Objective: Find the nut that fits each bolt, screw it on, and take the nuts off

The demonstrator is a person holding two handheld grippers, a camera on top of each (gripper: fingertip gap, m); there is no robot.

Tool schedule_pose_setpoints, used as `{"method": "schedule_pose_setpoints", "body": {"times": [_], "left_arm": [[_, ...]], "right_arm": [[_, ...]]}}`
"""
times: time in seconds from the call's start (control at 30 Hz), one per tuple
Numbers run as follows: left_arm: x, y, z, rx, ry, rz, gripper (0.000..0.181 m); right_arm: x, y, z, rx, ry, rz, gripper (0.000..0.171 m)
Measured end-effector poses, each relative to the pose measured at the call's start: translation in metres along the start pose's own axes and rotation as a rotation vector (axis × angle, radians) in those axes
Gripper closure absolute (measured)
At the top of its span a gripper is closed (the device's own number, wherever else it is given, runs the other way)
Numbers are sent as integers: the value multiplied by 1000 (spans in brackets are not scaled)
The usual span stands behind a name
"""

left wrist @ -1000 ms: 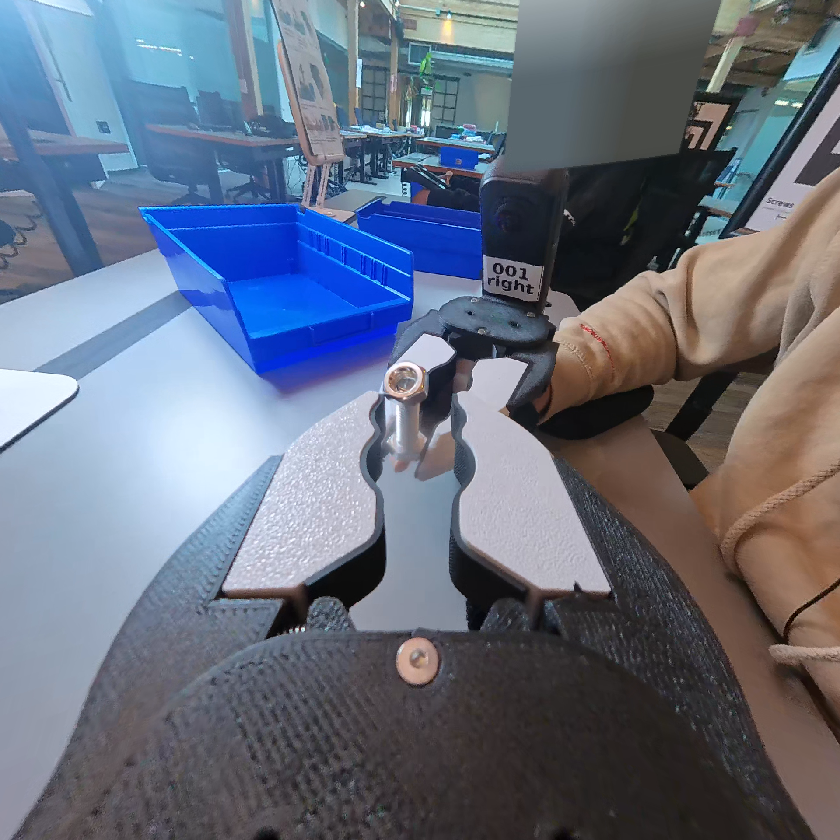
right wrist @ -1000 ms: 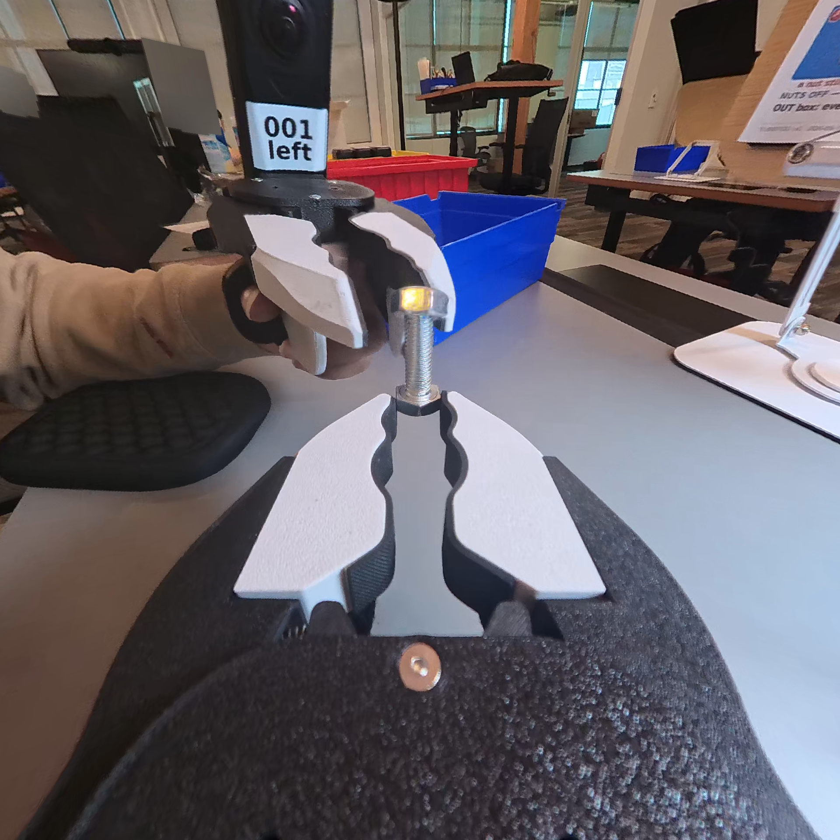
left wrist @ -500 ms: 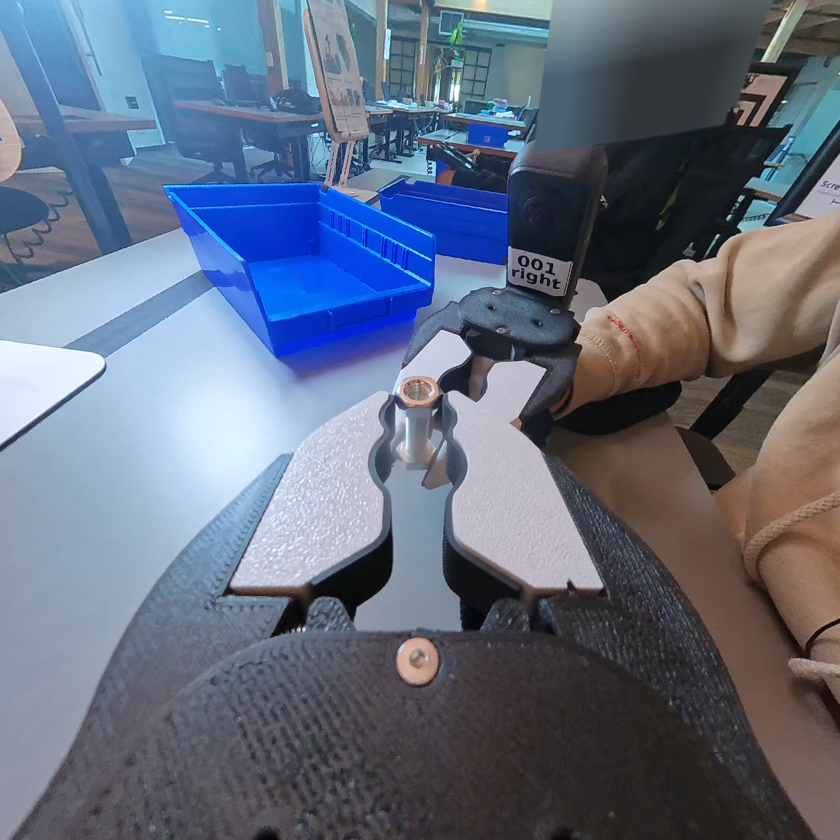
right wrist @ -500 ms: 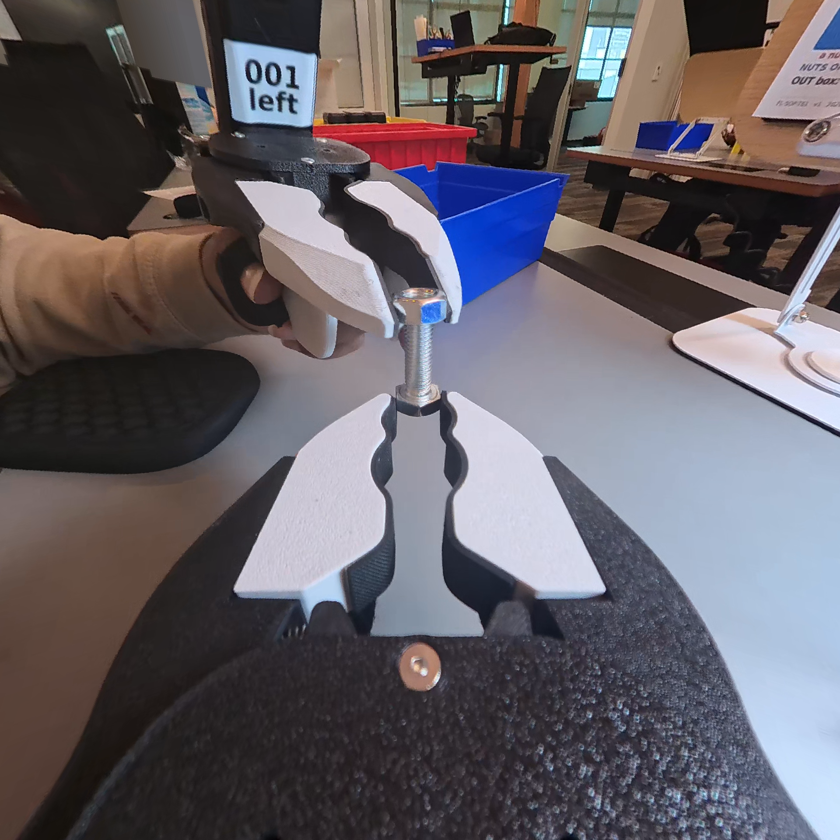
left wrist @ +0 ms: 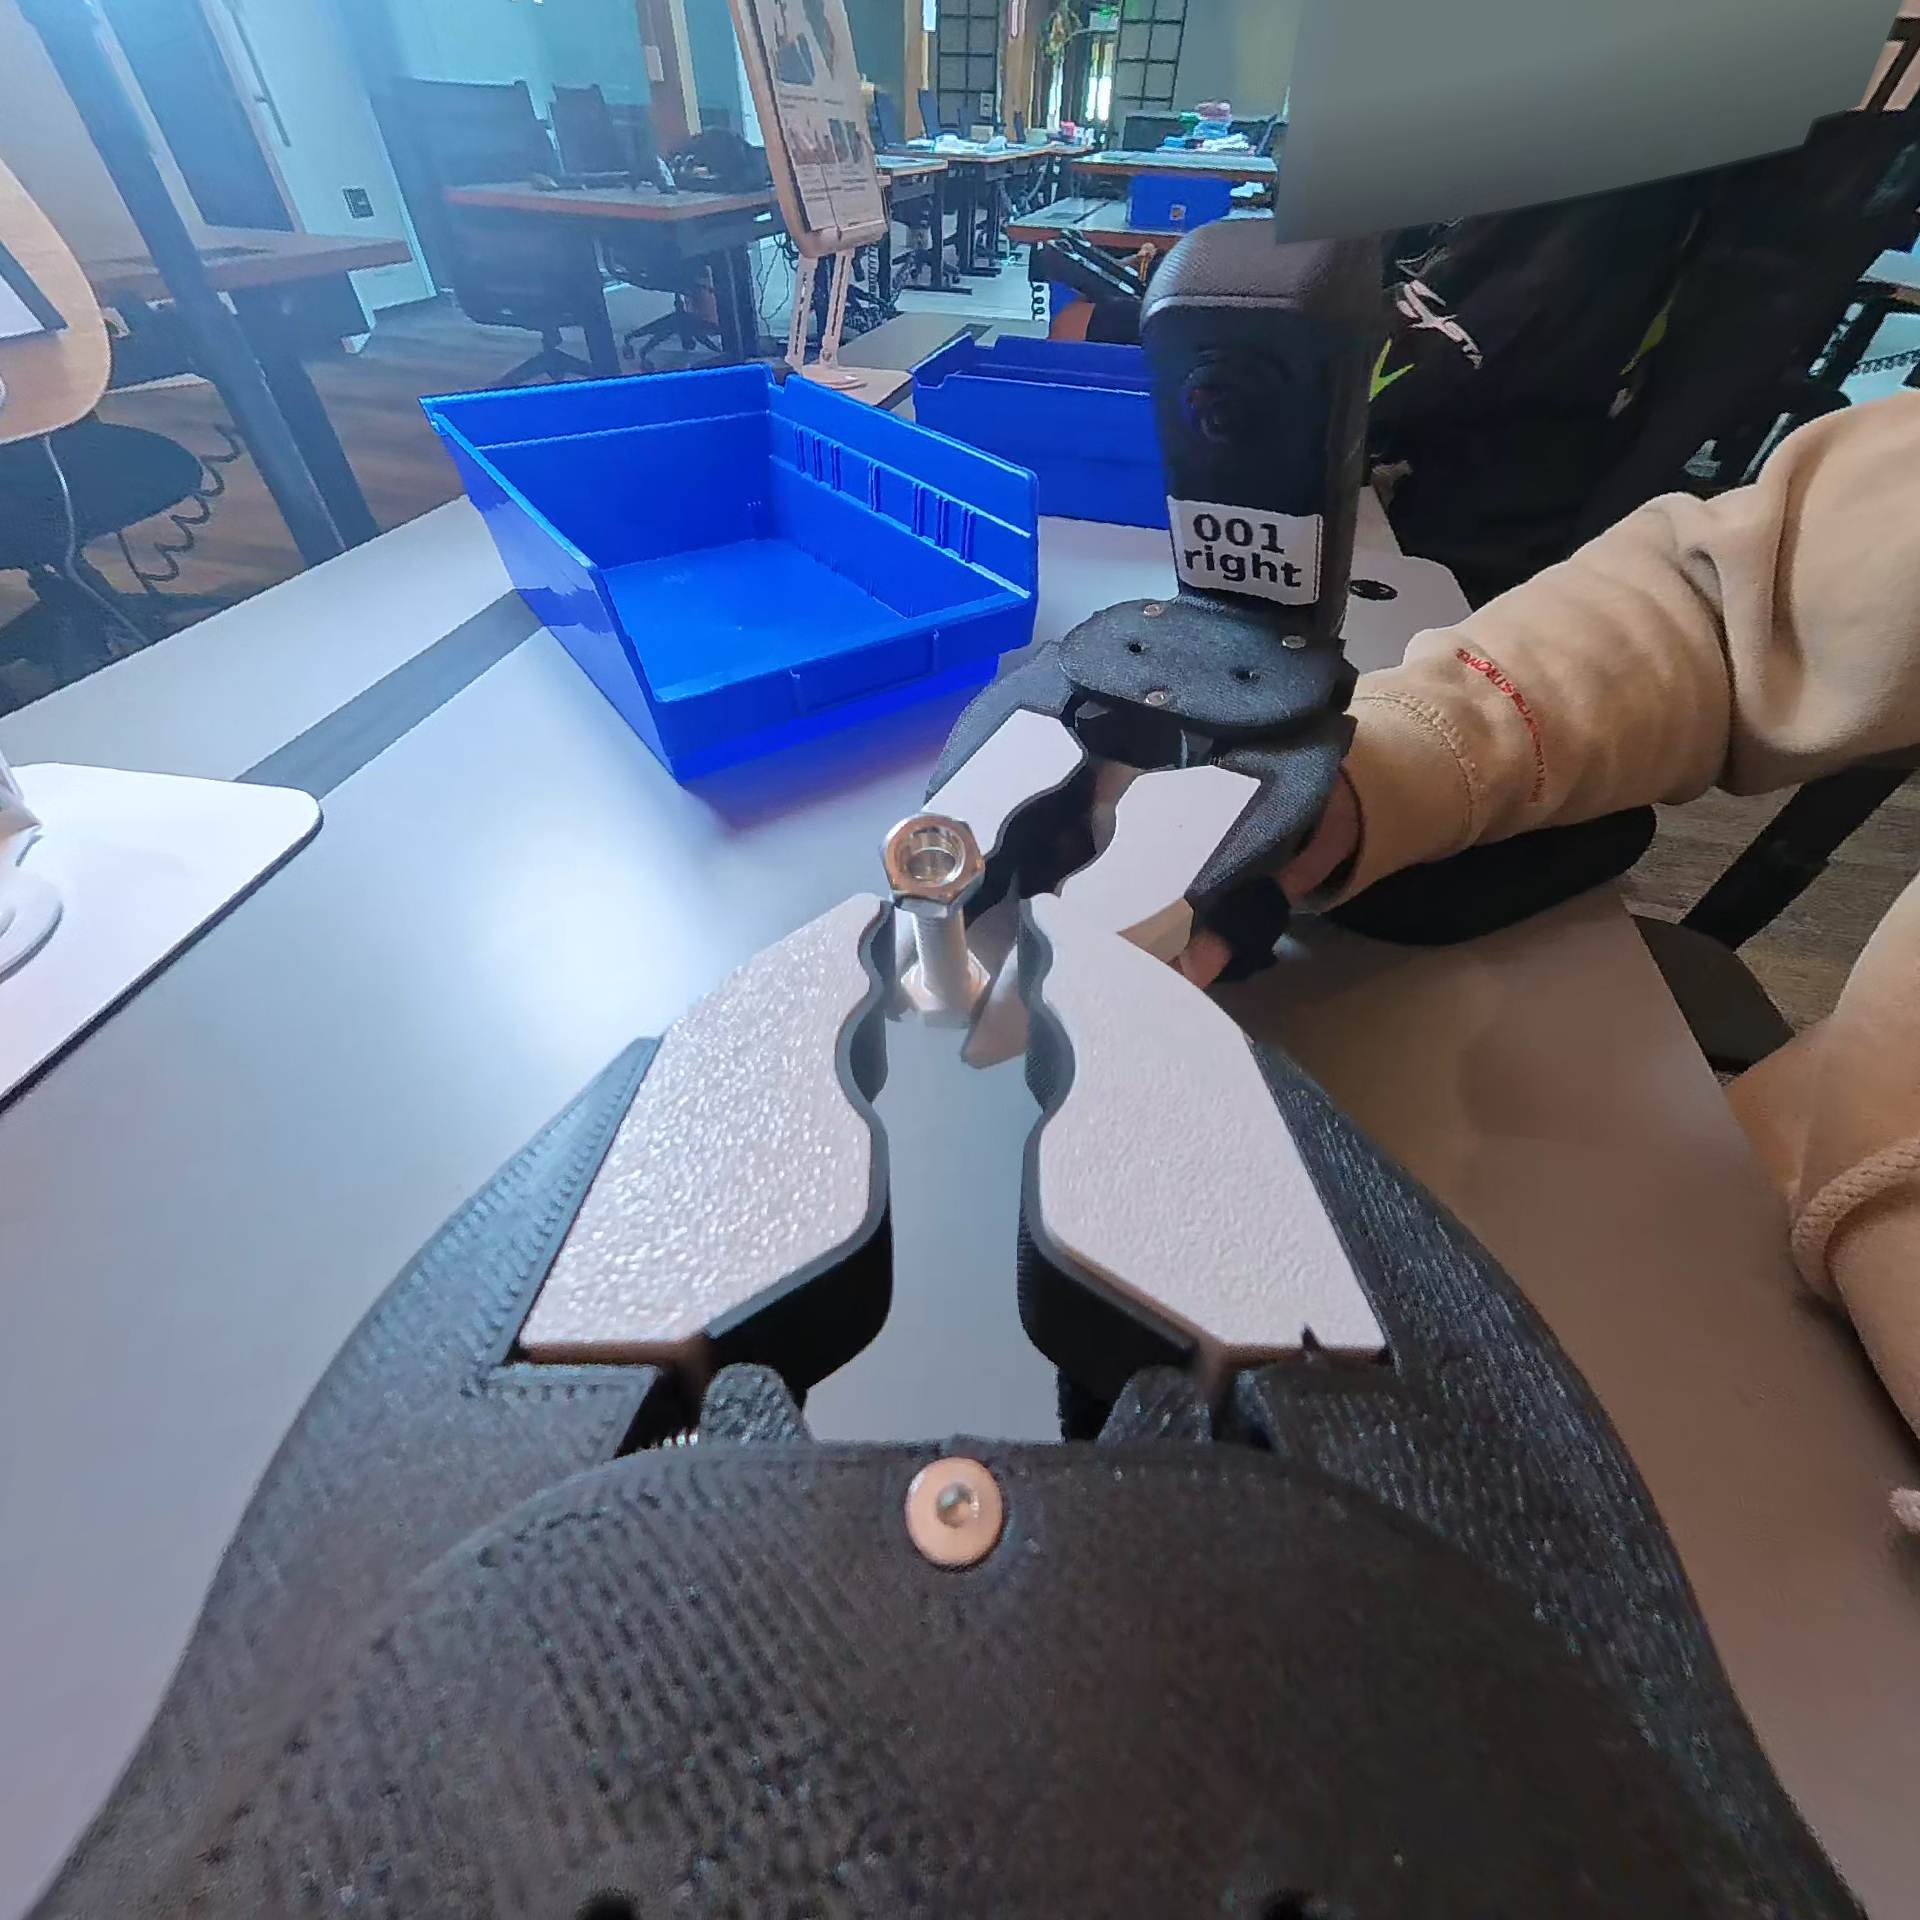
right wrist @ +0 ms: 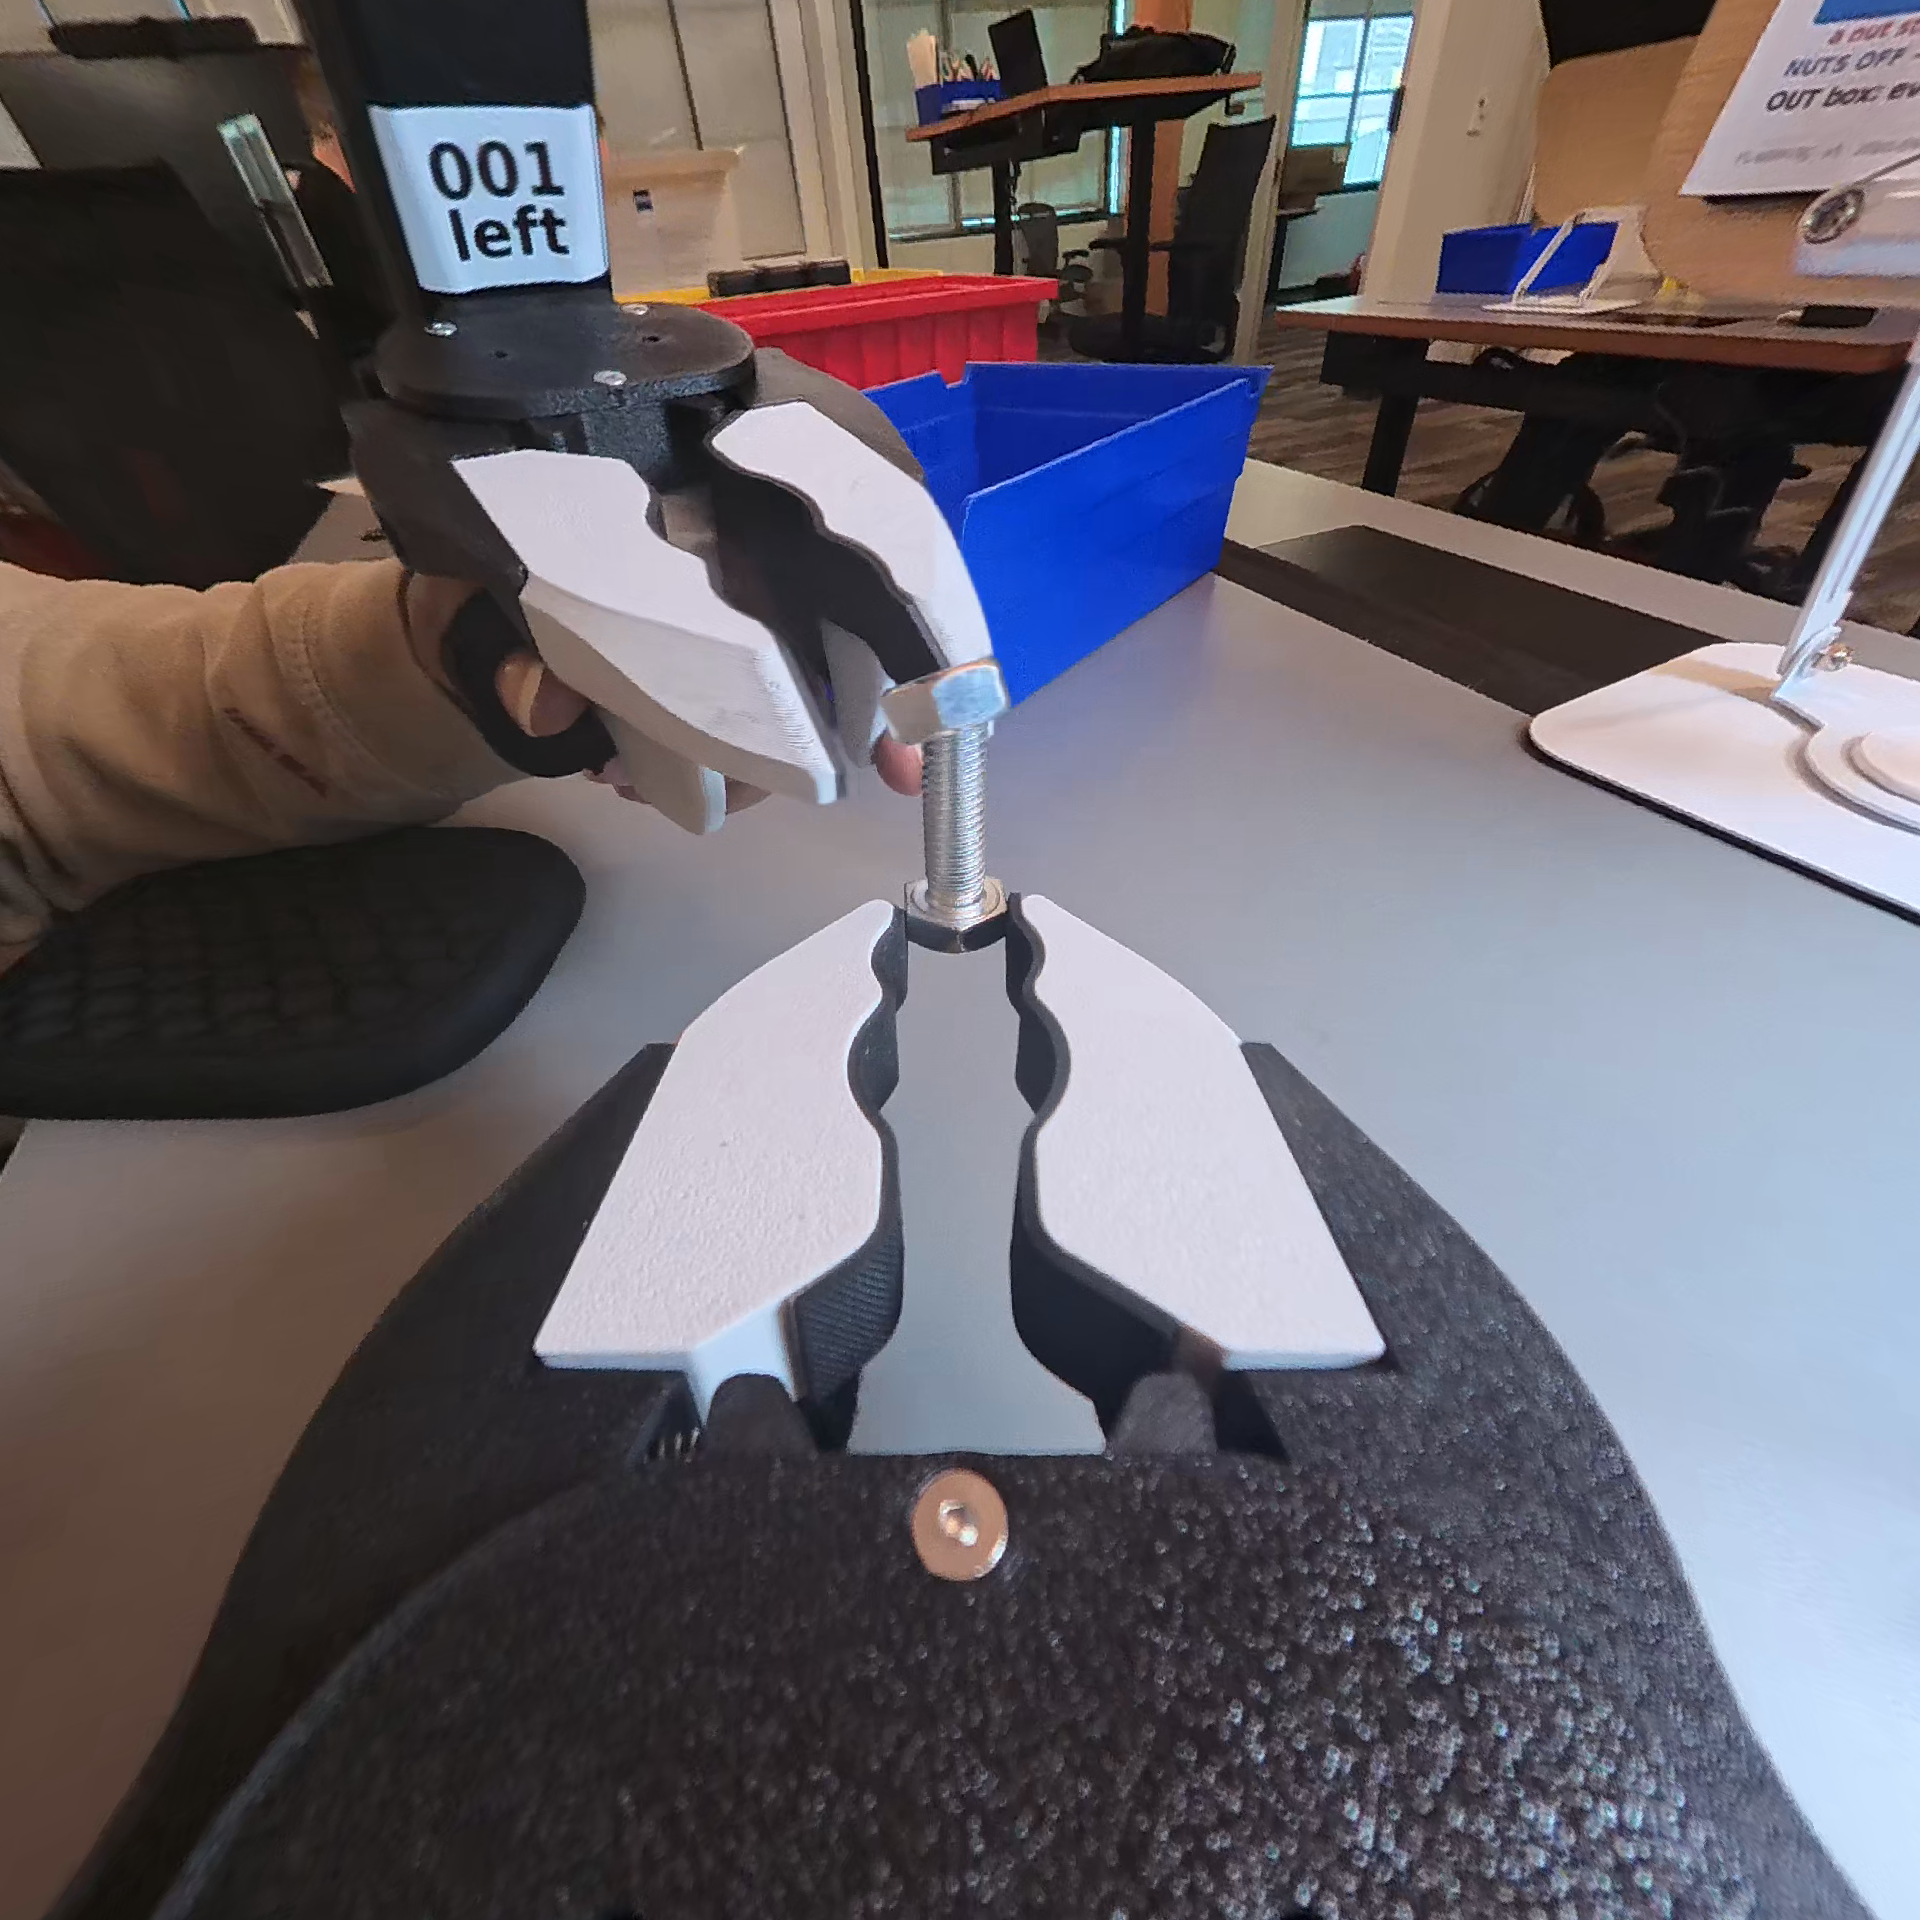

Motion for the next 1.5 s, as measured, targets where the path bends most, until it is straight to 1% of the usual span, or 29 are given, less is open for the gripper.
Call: {"method": "schedule_pose_setpoints", "body": {"times": [0.13, 0.3, 0.47, 0.73, 0.83, 1.13, 1.43, 1.5], "left_arm": [[2, -3, 1, 8, 18, 11, 161], [3, -3, 5, 18, 68, 1, 156], [3, 2, 8, -6, 84, -14, 164], [1, 2, 3, -10, -4, -6, 164], [1, 1, -3, -15, -61, 0, 164], [0, 5, -14, -14, -192, -13, 164], [0, 4, -11, -31, -178, 2, 163], [0, 6, -7, -36, -146, -6, 157]], "right_arm": [[1, 0, 1, -6, 4, 1, 153], [-1, -6, -1, 16, -2, 28, 153], [-2, -13, -3, 33, -11, 65, 153], [-4, -7, -7, 97, -42, -1, 153], [-5, -3, -11, 145, -65, -44, 153], [-8, 2, -22, 206, -132, -92, 153], [-8, -2, -19, 114, -116, -35, 153], [-7, -3, -16, 87, -99, -18, 153]]}}
Point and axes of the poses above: each gripper's, where its closed fingertips meet, x back along the fingers, z out of its top, y = z × x across the jaws, the point moved 1 cm from there along x, back along the fingers, and after that the axes turned 15 degrees about -x, right-handed, at the moved point
